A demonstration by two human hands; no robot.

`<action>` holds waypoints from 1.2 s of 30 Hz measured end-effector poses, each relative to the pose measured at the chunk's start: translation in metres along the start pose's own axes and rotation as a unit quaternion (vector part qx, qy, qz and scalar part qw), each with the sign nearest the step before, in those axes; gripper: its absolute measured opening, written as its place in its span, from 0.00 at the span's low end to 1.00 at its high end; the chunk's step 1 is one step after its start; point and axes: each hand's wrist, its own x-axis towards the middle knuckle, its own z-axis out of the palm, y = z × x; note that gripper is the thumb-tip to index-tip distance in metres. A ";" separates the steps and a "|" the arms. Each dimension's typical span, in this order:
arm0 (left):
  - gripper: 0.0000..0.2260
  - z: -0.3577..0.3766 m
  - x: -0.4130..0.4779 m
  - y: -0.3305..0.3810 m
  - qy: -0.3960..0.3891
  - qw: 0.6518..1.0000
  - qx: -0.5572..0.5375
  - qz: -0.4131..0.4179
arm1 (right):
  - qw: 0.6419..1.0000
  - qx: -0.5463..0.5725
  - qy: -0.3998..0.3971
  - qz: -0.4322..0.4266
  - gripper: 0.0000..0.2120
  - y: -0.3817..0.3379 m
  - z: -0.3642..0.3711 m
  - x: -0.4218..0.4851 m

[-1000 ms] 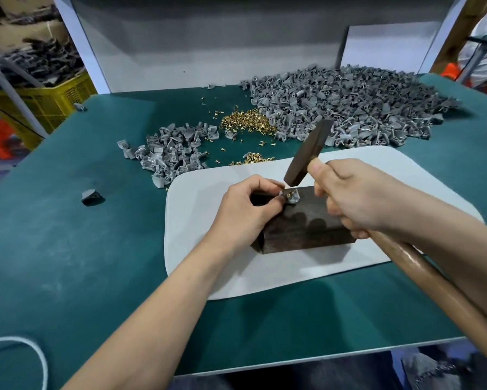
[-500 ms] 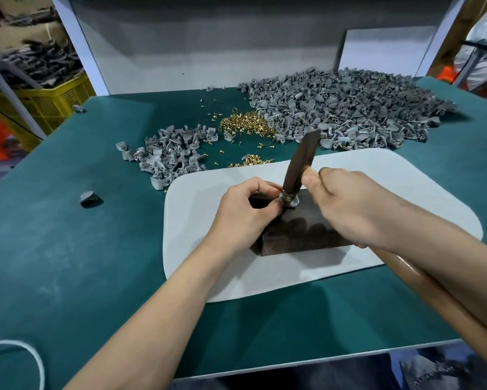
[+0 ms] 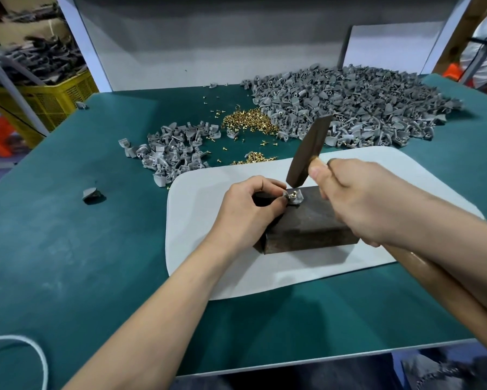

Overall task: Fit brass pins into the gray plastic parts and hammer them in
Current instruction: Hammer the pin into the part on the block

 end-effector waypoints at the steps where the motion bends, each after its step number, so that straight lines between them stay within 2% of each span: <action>1: 0.09 0.000 0.000 0.000 -0.002 1.000 -0.003 0.000 | 1.000 0.001 -0.007 0.004 0.19 0.001 0.002 -0.001; 4: 0.08 0.000 -0.001 0.001 -0.002 1.000 -0.011 -0.004 | 1.000 -0.003 -0.015 0.015 0.21 0.004 0.002 -0.001; 9: 0.06 0.001 -0.001 0.001 0.003 1.000 0.004 -0.010 | 0.999 0.010 0.046 -0.002 0.20 0.000 -0.010 0.000; 15: 0.08 0.000 -0.002 0.003 -0.002 1.000 -0.011 0.000 | 0.998 -0.044 -0.032 0.031 0.21 -0.005 0.002 -0.002; 19: 0.07 0.000 0.000 0.002 0.004 1.000 -0.003 -0.011 | 0.999 -0.010 0.030 0.016 0.21 -0.011 -0.014 0.000; 24: 0.08 0.000 -0.001 0.001 0.001 1.000 -0.007 -0.007 | 0.998 -0.034 -0.027 0.049 0.20 -0.009 -0.001 -0.003; 28: 0.07 0.000 0.002 0.001 0.009 1.000 0.004 -0.016 | 0.999 -0.020 0.033 0.030 0.21 -0.019 -0.017 0.000; 32: 0.08 0.001 0.000 0.001 0.004 1.000 -0.002 -0.014 | 0.997 -0.049 -0.026 0.053 0.19 -0.017 -0.006 -0.004; 36: 0.07 0.000 0.002 0.001 0.006 1.000 0.010 -0.005 | 0.997 -0.070 0.021 0.034 0.20 -0.015 -0.010 0.002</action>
